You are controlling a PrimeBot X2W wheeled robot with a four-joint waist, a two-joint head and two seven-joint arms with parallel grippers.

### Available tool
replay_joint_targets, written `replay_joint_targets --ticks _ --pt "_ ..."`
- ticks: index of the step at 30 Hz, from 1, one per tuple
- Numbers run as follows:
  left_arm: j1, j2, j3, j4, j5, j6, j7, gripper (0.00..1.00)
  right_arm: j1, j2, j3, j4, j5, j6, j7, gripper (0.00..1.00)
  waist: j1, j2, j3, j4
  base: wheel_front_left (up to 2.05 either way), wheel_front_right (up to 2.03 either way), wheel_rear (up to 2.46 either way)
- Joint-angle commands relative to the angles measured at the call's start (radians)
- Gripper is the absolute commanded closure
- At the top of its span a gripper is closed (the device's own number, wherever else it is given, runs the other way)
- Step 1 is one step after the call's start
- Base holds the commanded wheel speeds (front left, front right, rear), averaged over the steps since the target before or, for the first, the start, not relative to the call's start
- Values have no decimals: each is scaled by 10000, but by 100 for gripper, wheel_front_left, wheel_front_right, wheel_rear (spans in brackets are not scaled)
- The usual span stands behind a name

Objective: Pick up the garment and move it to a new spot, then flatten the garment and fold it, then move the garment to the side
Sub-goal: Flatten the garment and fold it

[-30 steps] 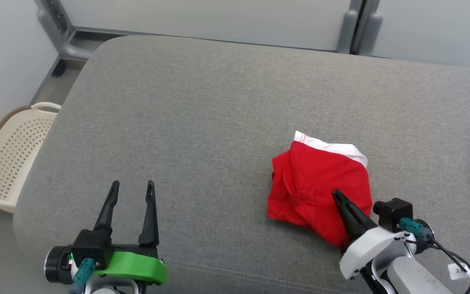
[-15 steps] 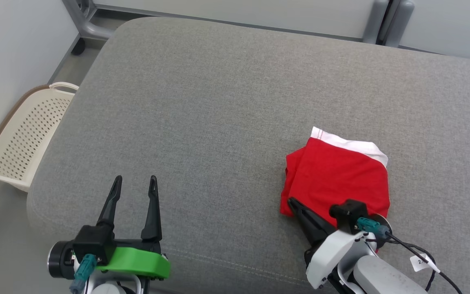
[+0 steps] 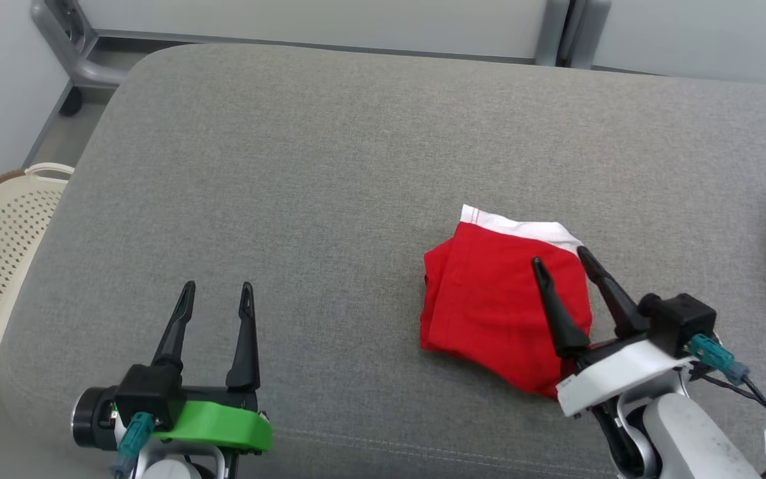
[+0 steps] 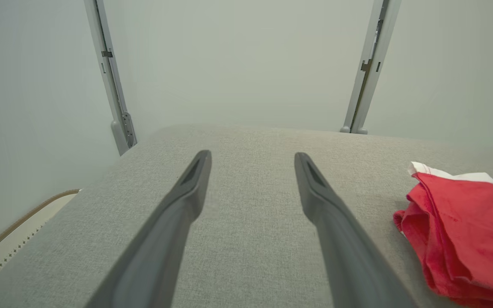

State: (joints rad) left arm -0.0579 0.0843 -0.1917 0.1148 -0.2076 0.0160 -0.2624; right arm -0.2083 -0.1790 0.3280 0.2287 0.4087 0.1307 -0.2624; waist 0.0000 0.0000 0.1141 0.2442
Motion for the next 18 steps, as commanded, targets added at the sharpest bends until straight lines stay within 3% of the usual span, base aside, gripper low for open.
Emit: replay_joint_targets --ticks 1,8,18 --pt "-176 75 23 42 67 -61 -26 0 291 63 -373 -163 -170 -4 -19 0 0 0 -101 -273 0 0 0" --pt "-112 215 -16 199 142 -109 -28 0 1069 387 -1859 -829 -855 -4 -20 0 0 0 -383 -1007 0 0 0" --pt "65 351 -81 450 70 -41 93 0 2228 503 -2687 -1254 -1439 -4 -20 0 0 0 -836 -1927 0 0 0"
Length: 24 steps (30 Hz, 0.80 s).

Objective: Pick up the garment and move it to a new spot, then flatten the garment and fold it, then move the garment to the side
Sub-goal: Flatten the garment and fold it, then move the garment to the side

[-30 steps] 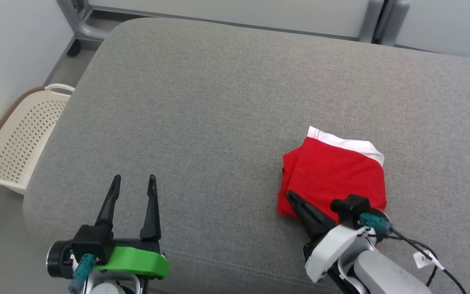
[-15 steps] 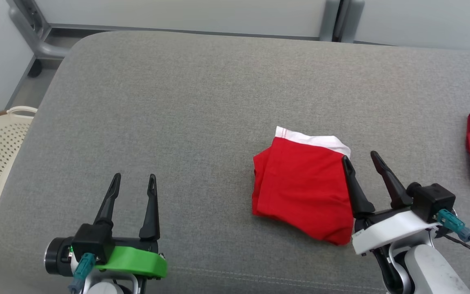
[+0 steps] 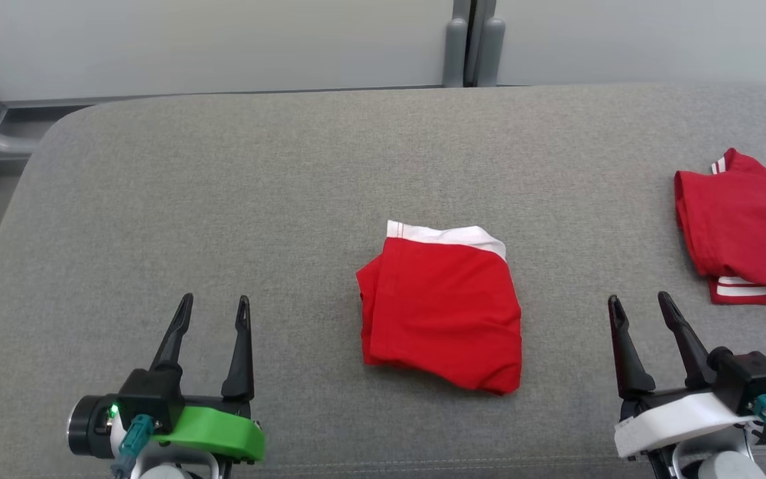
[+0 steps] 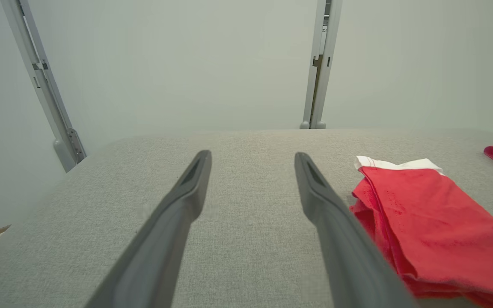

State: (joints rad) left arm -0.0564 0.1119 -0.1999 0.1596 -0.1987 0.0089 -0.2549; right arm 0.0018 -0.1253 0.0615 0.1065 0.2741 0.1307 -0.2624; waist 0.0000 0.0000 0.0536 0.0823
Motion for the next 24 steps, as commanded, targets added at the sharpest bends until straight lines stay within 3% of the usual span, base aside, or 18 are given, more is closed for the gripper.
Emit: replay_joint_targets --ticks 1,24 --pt "71 82 18 -1 -36 64 26 0 217 -40 -54 -52 -114 -4 -20 0 0 0 -262 -380 0 0 0" --pt "738 355 115 -190 -266 336 113 0 1046 -19 -214 -322 -233 -4 47 0 0 0 -596 -717 0 0 0"
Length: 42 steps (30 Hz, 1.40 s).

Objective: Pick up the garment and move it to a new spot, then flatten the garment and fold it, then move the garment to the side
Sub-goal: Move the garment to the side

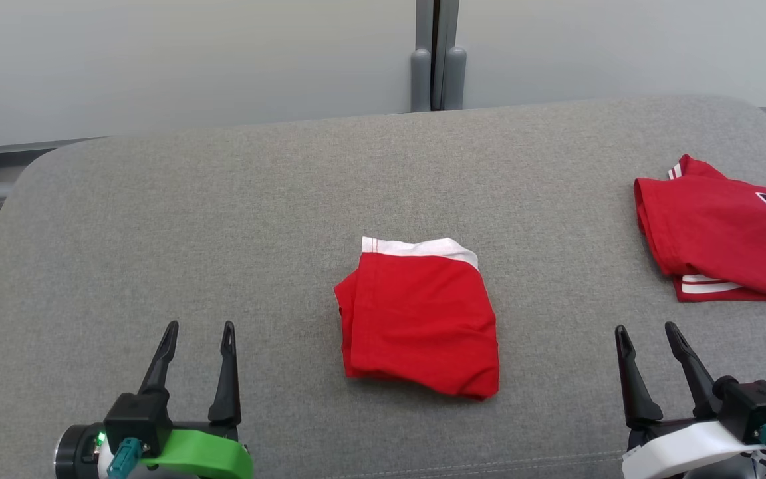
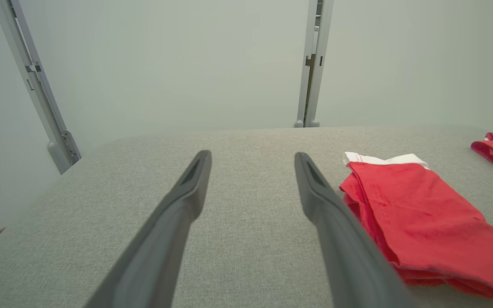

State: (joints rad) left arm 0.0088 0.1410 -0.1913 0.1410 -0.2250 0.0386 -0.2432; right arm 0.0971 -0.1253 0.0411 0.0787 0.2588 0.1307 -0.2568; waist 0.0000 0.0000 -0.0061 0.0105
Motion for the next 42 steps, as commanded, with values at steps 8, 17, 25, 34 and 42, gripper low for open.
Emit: replay_joint_targets --ticks 8,17,25,34,42 --pt "-82 67 -108 37 -25 76 -5 0 61 -143 -6 176 157 -4 149 0 0 0 3 214 0 0 0" --pt "-393 -19 -335 -76 -3 -1 15 0 -559 -731 315 1272 787 -4 394 0 0 0 329 1294 0 0 0" --pt "-654 -214 -670 -22 -80 -114 -28 0 -1718 -1517 1743 3149 1903 -5 910 0 0 0 768 2523 0 0 0" --pt "-957 -439 -853 176 -177 -155 -144 0 -3017 -2192 3335 4464 3789 -4 1687 0 0 0 1009 3329 0 0 0" --pt "-1073 -517 -883 344 -189 -183 -215 0 -3892 -2544 4349 5252 4977 -4 1858 5 0 0 1167 3555 0 0 0"
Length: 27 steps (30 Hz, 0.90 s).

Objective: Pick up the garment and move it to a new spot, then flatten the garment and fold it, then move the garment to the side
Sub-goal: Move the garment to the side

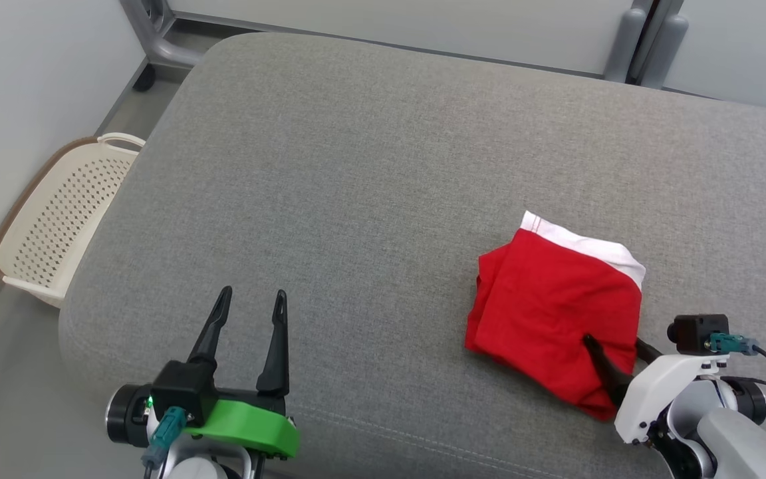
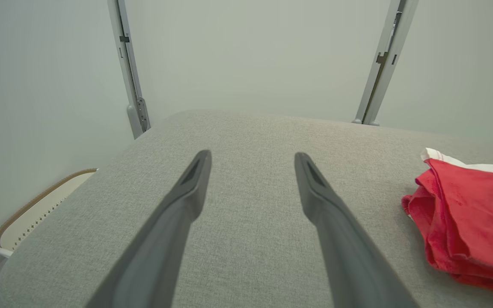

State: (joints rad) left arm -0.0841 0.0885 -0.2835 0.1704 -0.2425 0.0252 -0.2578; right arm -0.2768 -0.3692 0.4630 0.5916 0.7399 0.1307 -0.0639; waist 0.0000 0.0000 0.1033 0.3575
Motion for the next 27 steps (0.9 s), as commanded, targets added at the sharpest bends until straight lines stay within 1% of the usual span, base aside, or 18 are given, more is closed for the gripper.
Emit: replay_joint_targets --ticks 1,2,7,11,15,19,22,27 --pt "-149 3 46 59 -14 -52 -76 0 -194 -139 232 188 263 -4 -127 65 0 0 80 92 0 0 0" --pt "-149 -1 66 58 -11 -41 -81 0 -253 -154 327 247 350 -5 -193 100 0 0 95 81 0 0 0" --pt "-172 20 133 10 35 -15 -74 0 -485 -380 771 336 471 -5 -618 100 0 0 167 -189 0 0 0" --pt "-176 42 175 -112 78 -45 -73 0 -631 -538 1127 283 158 -10 -916 100 0 0 275 -733 0 0 0" --pt "-178 83 236 -240 108 -44 -72 0 -745 -567 1323 157 -122 -10 -1209 100 0 0 406 -1585 0 0 0" --pt "-302 180 278 -356 199 -52 -73 0 -808 -661 1356 -96 -689 -8 -1498 100 0 0 598 -2621 0 0 0" --pt "-414 311 306 -449 282 -76 -71 0 -858 -739 1134 -379 -1216 -10 -1729 100 0 0 765 -3475 0 0 0" --pt "-601 516 312 -571 363 -83 -15 0 -792 -656 506 -983 -1829 -9 -1879 100 0 0 1040 -4841 0 0 0"
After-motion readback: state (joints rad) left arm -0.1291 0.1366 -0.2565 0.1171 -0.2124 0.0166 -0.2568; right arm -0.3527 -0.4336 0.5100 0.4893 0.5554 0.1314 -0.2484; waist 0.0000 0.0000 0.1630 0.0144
